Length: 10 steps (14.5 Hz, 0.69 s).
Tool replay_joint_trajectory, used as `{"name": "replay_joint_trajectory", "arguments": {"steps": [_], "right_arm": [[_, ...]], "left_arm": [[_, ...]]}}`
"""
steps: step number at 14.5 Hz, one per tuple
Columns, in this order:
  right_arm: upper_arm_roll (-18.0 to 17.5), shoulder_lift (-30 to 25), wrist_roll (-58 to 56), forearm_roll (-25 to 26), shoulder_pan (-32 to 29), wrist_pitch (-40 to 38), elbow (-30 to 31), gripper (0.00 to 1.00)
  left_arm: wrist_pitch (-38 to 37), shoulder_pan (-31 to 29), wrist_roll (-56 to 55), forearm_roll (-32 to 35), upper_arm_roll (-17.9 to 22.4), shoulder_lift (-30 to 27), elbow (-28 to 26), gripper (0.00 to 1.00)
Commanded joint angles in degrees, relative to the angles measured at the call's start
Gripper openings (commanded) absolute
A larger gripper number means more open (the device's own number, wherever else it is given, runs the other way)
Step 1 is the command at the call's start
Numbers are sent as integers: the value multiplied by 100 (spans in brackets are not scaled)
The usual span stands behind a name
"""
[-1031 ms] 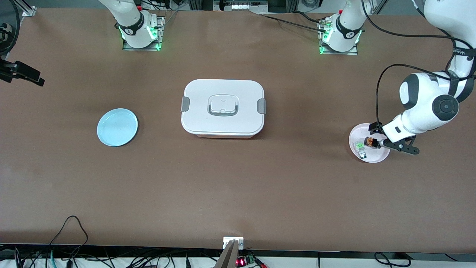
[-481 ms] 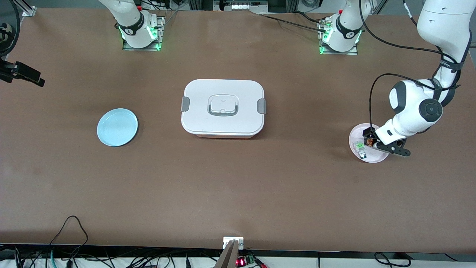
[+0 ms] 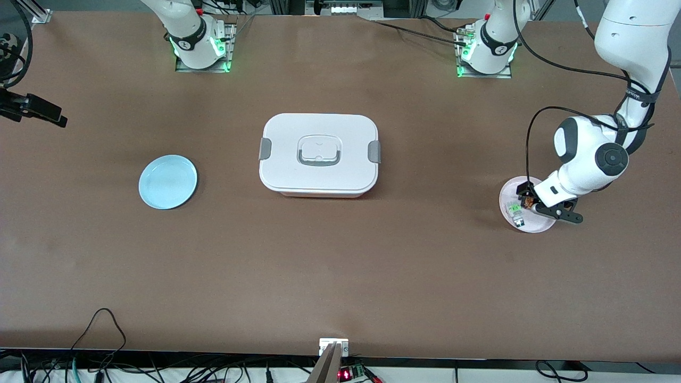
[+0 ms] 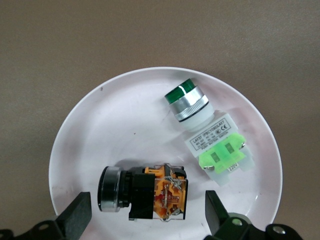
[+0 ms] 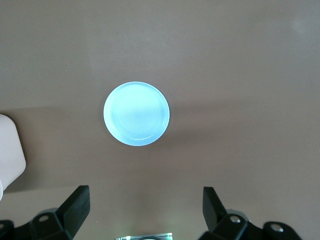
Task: Transfer orange switch to right arm and place
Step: 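Close the left gripper on the black-orange switch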
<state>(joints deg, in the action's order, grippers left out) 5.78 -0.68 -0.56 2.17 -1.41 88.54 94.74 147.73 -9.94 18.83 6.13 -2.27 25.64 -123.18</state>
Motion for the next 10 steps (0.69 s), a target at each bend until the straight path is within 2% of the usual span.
{"name": "replay_joint_trajectory", "arguments": {"steps": [1,9,10], "right_arm": [[-7,15,47,-32,-26,-65,-96,100],[-33,165,47,-41,9,-21,-96,100],[-33,173,47,-41,9,-4,-96,100]], "left_arm": [[133,-52,112,-112,-45,82,-5,100],[142,-43,112,-103,-45,204,48,97],[142,-43,112,-103,-45,240,57,86]]}}
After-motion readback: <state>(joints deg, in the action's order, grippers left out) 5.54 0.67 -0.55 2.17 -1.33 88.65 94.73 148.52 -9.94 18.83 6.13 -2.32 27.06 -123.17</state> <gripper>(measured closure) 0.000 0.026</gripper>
